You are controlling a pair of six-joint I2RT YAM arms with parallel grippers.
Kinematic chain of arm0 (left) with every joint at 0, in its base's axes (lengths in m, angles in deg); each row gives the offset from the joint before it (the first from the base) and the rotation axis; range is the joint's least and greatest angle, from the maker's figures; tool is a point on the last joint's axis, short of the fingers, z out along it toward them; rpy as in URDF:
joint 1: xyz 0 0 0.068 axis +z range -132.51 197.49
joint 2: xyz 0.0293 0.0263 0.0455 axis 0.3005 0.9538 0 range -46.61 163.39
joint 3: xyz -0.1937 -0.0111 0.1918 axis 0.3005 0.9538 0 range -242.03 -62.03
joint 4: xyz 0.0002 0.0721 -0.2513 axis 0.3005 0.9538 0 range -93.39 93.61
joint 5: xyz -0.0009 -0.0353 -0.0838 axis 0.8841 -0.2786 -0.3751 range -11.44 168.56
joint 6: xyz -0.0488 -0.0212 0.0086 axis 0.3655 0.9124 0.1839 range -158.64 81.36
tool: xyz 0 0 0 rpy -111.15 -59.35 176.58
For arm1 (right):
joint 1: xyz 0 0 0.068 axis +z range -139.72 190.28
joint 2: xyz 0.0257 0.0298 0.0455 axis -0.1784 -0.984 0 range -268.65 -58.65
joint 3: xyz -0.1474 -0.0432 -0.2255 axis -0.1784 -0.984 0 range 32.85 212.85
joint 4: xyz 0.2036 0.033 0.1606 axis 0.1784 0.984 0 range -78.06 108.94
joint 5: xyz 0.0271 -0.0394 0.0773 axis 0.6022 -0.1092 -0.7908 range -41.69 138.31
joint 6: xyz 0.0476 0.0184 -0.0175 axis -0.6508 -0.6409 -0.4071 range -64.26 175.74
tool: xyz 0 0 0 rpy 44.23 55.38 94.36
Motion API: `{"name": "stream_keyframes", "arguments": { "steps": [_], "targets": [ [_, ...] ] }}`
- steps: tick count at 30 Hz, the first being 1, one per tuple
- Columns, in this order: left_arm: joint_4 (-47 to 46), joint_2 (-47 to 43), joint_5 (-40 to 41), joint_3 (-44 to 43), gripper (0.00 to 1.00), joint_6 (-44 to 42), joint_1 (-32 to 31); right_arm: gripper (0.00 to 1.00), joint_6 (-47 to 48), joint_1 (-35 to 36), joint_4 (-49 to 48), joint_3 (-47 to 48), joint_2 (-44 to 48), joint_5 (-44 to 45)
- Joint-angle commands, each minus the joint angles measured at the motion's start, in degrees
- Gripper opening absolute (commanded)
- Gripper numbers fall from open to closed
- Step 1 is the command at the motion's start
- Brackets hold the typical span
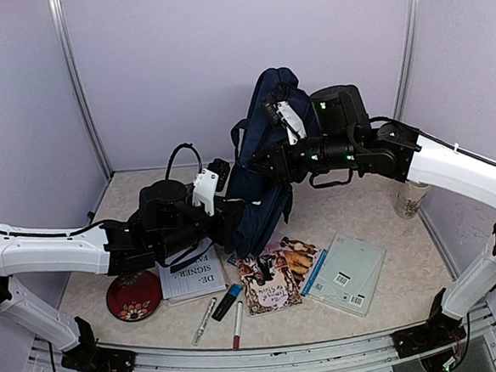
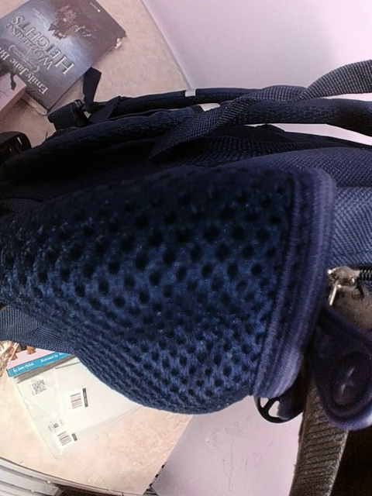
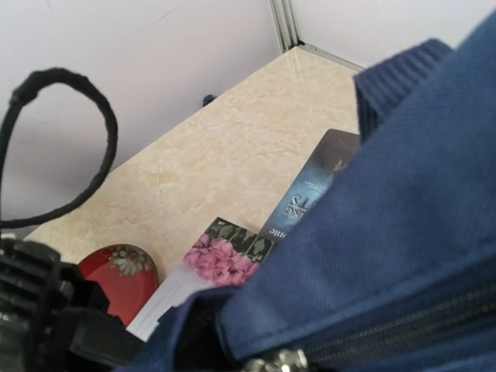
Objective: Pack the student bag
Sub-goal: Pick up the largest pocket of the bag from the student bag, then unzip the largest pocket of the student bag.
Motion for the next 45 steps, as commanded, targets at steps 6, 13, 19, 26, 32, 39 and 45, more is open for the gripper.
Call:
{"name": "stream_keyframes", "arguments": {
  "steps": [6, 13, 19, 26, 32, 39, 45],
  "targets": [
    [-14.6, -2.6, 2.4, -0.7, 0.00, -1.7, -0.1, 0.27, 2.3, 1.0, 7.8, -1.4, -0.4, 3.4],
    [-14.5, -3.1, 2.5, -0.3, 0.00, -1.8, 0.0, 0.08, 4.0, 1.2, 7.8, -1.1, -0.3, 7.0],
    [-14.3, -3.9, 2.8, 0.3, 0.00, -2.1, 0.4, 0.00, 5.1, 1.2, 9.0, 0.0, -0.1, 9.6],
    [-14.2, -4.8, 3.4, 0.9, 0.00, -2.8, 1.1, 0.00, 6.5, 1.3, 10.5, -0.6, 1.6, 10.8],
    [-12.9, -5.3, 5.6, 1.8, 0.00, -6.0, 1.1, 0.00, 6.2, -0.6, 8.7, -1.0, 4.9, 9.2],
    [-11.7, -7.3, 8.8, 5.3, 0.00, -8.3, 1.4, 0.00, 4.8, -6.1, 9.8, -2.1, 8.7, 5.3],
    [-11.4, -8.5, 8.9, 6.0, 0.00, -8.1, 2.0, 0.00, 4.3, -8.6, 10.4, -3.4, 9.9, 1.4]
  ]
}}
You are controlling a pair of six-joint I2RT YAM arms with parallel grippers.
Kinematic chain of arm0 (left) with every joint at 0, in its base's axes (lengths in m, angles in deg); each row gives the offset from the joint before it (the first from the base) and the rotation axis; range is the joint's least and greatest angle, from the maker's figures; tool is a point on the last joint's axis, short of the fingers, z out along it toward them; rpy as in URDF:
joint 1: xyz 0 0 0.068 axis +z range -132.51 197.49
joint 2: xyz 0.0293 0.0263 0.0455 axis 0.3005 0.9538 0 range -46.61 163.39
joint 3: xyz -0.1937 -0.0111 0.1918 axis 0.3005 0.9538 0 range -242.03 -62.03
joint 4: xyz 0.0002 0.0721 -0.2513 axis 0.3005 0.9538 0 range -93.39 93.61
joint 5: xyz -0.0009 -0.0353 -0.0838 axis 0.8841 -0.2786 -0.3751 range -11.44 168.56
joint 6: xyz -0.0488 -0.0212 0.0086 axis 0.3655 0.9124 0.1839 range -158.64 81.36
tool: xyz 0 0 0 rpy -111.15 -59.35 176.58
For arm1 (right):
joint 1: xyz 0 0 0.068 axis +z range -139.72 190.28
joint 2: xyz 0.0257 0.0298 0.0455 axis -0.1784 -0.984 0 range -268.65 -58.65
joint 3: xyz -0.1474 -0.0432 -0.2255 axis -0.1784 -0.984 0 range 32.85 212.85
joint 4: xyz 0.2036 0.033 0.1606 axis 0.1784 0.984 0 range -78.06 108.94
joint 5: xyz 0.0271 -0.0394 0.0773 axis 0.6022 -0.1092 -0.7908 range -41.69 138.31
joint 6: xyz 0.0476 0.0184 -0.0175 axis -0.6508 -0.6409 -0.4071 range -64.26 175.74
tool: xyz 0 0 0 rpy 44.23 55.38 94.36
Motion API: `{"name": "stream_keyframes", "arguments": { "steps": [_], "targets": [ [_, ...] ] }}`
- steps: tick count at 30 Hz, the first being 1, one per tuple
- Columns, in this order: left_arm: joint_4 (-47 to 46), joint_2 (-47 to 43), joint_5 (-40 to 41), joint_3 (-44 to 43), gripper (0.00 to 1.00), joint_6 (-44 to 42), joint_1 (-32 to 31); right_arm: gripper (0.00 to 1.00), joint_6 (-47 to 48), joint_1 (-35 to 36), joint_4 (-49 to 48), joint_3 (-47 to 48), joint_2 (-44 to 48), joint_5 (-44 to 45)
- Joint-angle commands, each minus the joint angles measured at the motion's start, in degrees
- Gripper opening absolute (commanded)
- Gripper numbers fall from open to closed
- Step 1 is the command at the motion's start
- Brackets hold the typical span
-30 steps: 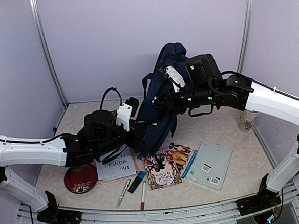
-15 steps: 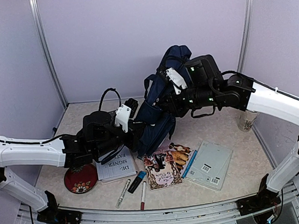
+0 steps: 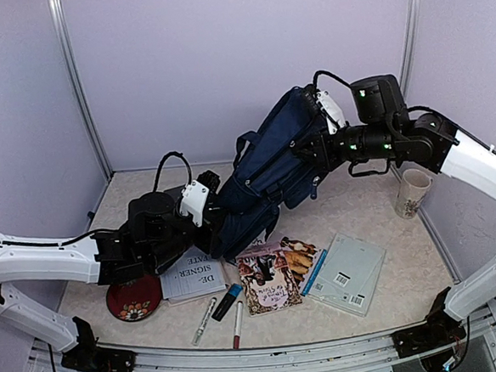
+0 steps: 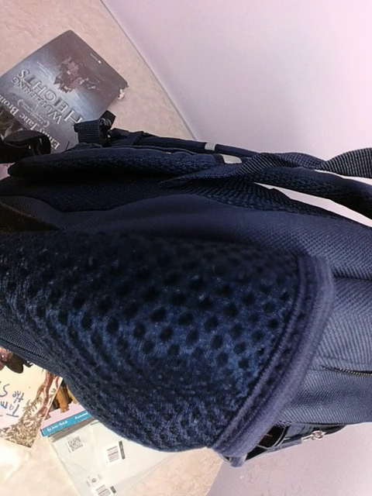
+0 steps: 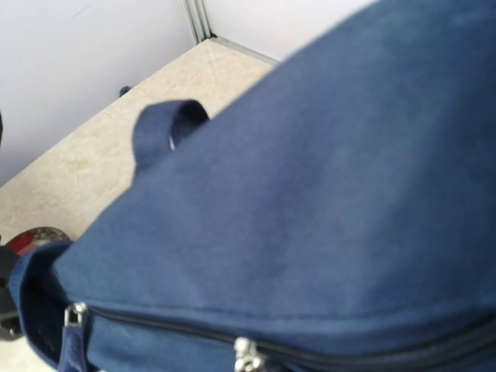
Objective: Pack the student bag
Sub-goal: Unzip the largest pocket of the student bag.
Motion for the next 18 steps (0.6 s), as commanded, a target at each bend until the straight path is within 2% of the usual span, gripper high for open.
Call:
{"name": "stream_keyframes", "arguments": {
  "steps": [1, 4, 6, 12, 15, 18],
  "targets": [
    [-9.9, -4.1, 4.2, -0.9, 0.00, -0.3, 1.1, 0.00, -1.0, -1.6, 1.1, -1.9, 1.1, -2.0],
    [-10.0, -4.2, 3.9, -1.2, 0.00, -0.1, 1.1, 0.00, -1.1, -1.7, 1.1, -3.1, 0.3, -2.7],
    [-10.2, -4.3, 3.4, -1.3, 0.00, 0.0, 1.1, 0.10, -1.7, -1.5, 1.4, -3.8, -0.3, 0.4],
    [-10.7, -3.8, 2.8, -1.4, 0.00, 0.7, 1.6, 0.25, 1.1, 6.3, 0.5, -4.4, -2.0, 17.8],
    [-10.8, -3.8, 2.5, -1.4, 0.00, 0.8, 1.8, 0.28, 2.7, 9.6, 1.2, -4.4, -2.2, 29.5],
    [-10.9, -3.6, 2.4, -1.4, 0.00, 0.7, 1.9, 0.31, 3.2, 10.3, 2.2, -4.6, -2.4, 33.4]
  ]
}}
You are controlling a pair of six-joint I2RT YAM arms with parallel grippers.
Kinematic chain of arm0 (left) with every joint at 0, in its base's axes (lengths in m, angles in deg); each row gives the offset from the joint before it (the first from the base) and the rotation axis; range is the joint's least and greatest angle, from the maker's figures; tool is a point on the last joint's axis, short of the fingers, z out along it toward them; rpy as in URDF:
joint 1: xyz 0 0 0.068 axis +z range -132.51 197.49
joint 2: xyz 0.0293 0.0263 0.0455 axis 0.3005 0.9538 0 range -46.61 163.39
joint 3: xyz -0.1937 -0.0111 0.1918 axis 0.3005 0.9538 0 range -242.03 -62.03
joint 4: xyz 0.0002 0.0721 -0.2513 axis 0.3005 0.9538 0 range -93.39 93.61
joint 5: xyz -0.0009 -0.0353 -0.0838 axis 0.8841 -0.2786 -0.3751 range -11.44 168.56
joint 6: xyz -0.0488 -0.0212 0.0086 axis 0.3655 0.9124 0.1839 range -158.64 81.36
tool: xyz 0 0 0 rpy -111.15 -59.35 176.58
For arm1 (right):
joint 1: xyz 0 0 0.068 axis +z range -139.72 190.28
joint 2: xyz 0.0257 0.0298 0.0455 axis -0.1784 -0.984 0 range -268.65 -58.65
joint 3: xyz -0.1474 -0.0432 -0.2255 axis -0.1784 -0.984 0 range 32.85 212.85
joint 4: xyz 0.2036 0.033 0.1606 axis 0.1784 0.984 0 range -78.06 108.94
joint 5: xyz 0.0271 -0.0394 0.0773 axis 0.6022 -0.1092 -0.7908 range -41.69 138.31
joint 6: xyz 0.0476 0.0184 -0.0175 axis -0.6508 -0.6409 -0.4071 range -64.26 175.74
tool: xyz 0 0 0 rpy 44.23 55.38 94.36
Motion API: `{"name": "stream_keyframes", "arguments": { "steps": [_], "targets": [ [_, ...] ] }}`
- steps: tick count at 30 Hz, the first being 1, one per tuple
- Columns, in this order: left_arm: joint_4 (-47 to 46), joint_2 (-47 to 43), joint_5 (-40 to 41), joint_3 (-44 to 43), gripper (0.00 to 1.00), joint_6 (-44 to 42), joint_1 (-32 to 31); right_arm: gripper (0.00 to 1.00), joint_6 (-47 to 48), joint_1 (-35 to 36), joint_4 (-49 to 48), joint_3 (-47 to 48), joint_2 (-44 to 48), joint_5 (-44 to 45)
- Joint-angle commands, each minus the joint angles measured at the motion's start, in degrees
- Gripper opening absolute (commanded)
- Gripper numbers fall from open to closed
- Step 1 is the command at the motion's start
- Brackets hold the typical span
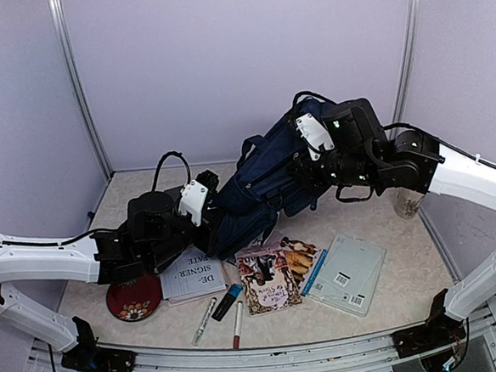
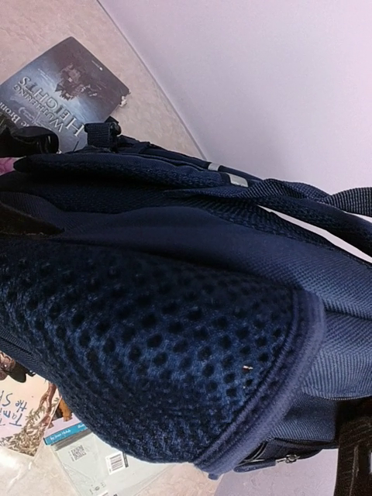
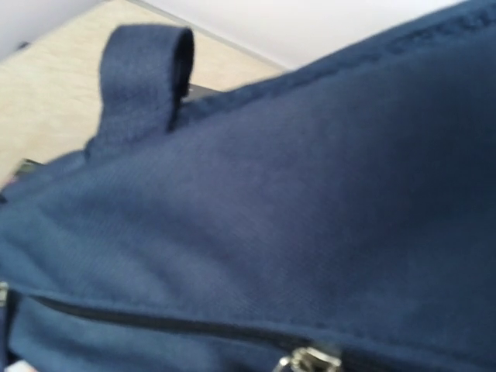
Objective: Pack the student bag
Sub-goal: Unzip the largest pocket of the student bag.
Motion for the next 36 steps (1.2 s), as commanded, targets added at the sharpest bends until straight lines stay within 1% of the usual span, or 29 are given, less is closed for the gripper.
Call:
{"name": "stream_keyframes", "arguments": {
  "steps": [1, 2, 5, 6, 11, 14, 16, 20, 25, 28, 32, 36],
  "targets": [
    [-11.1, -3.2, 2.0, -1.8, 0.00, 1.6, 1.1, 0.31, 1.7, 1.0, 2.4, -1.0, -1.0, 12.9],
    [-11.2, -3.2, 2.0, -1.8, 0.00, 1.7, 1.1, 0.30, 1.5, 1.0, 3.1, -0.8, -1.4, 13.6],
    [-11.3, -3.3, 2.0, -1.8, 0.00, 1.8, 1.1, 0.15, 0.6, 1.2, 5.4, 0.4, -2.5, 16.4],
    [-11.2, -3.3, 2.0, -1.7, 0.00, 1.8, 1.2, 0.12, 0.4, 1.2, 5.8, 0.7, -2.7, 16.9],
    [-10.8, -4.2, 2.4, -1.2, 0.00, 1.5, 1.7, 0.00, -0.3, 1.2, 6.0, 1.4, -1.3, 16.1],
    [-10.5, -5.0, 2.6, -0.7, 0.00, 1.4, 2.2, 0.00, -0.3, 0.9, 5.6, 1.8, -0.2, 12.9],
    [-10.4, -5.6, 2.5, -0.2, 0.00, 1.3, 2.5, 0.00, -0.3, -0.5, 5.5, 2.0, 0.7, 8.4],
    [-10.0, -7.2, 2.7, 1.3, 0.00, 1.6, 4.0, 0.00, -0.7, -5.1, 5.7, 2.0, 3.2, -0.6],
    [-9.7, -9.5, 1.5, 4.3, 0.00, 2.0, 5.7, 0.00, 0.8, -10.7, 5.9, 2.7, 7.1, -7.7],
    [-10.4, -11.3, -1.2, 6.7, 0.00, 2.6, 6.3, 0.00, 1.8, -14.4, 6.3, 3.0, 8.1, -11.6],
    [-12.5, -14.3, -7.9, 10.7, 0.00, 3.9, 7.9, 0.00, 3.1, -18.9, 6.7, 3.1, 7.9, -15.9],
    [-13.2, -17.0, -14.9, 13.5, 0.00, 1.9, 8.5, 0.00, 4.3, -20.0, 5.1, 4.9, 6.9, -21.8]
  ]
}}
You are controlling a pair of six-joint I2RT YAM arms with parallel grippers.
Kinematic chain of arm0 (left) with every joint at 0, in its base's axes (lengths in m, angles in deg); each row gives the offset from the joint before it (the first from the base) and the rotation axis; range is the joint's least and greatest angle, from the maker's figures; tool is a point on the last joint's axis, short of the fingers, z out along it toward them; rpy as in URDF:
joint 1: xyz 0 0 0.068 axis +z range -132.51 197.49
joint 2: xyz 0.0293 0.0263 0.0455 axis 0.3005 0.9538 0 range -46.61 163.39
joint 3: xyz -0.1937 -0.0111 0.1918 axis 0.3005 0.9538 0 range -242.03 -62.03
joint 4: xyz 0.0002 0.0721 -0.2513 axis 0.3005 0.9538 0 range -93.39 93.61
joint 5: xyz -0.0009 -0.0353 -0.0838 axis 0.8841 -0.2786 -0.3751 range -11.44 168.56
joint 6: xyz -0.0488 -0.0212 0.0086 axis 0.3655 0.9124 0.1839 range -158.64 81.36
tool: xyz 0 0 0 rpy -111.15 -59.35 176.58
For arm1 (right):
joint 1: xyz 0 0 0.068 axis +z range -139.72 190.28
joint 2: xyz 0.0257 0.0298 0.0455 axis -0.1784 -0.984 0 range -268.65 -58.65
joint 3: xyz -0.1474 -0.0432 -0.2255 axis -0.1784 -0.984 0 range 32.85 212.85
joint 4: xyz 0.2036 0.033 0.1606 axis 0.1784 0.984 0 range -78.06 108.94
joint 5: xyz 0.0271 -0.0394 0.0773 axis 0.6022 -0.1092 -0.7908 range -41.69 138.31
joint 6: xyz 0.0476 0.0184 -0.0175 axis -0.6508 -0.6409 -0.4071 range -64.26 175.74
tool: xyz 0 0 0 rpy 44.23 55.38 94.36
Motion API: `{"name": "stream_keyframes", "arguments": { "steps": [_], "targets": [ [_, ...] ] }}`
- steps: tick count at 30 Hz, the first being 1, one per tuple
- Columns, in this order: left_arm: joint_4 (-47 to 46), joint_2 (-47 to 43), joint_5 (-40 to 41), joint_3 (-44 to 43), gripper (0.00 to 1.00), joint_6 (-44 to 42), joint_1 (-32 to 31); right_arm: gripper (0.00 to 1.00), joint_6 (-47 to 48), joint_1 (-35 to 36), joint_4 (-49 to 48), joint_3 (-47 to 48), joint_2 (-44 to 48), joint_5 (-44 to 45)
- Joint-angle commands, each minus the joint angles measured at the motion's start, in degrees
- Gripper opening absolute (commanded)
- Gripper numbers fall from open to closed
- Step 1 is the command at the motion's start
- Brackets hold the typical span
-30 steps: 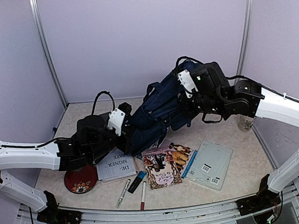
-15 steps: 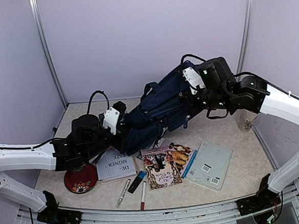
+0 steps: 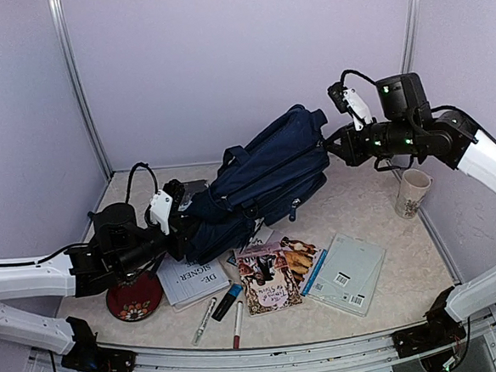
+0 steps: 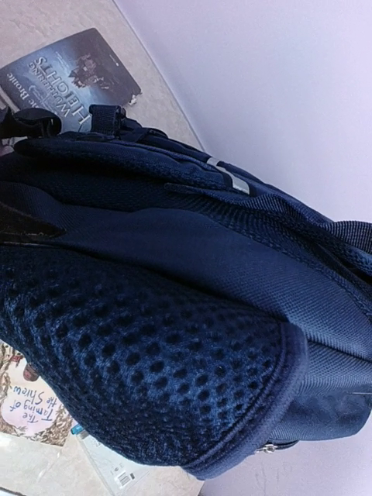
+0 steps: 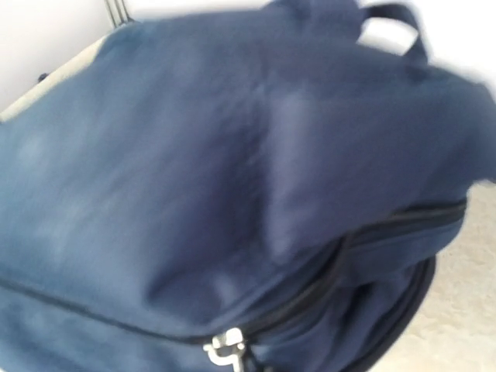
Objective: Pack the student bag
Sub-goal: Unzip the largest pocket of the student bag.
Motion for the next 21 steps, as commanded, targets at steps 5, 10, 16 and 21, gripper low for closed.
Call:
{"name": "stream_keyframes", "arguments": {
  "steps": [5, 10, 16, 21],
  "targets": [
    [-10.6, -5.8, -16.9, 2.5, 0.04, -1.4, 1.2, 0.00, 1.9, -2.2, -2.7, 5.7, -4.4, -12.9],
    [-11.6, -5.5, -15.8, 2.4, 0.00, -0.3, 0.5, 0.00, 1.6, -1.6, -3.9, 5.8, -6.8, -15.5],
    [-11.9, -5.4, -7.6, 2.2, 0.00, 2.3, 1.1, 0.00, 2.3, -1.8, -4.0, 0.3, -4.0, -14.5],
    [-12.0, -5.5, -6.7, 2.1, 0.00, 2.4, 2.1, 0.00, 1.6, -2.5, -3.8, -3.1, -1.5, -15.4]
  ]
}}
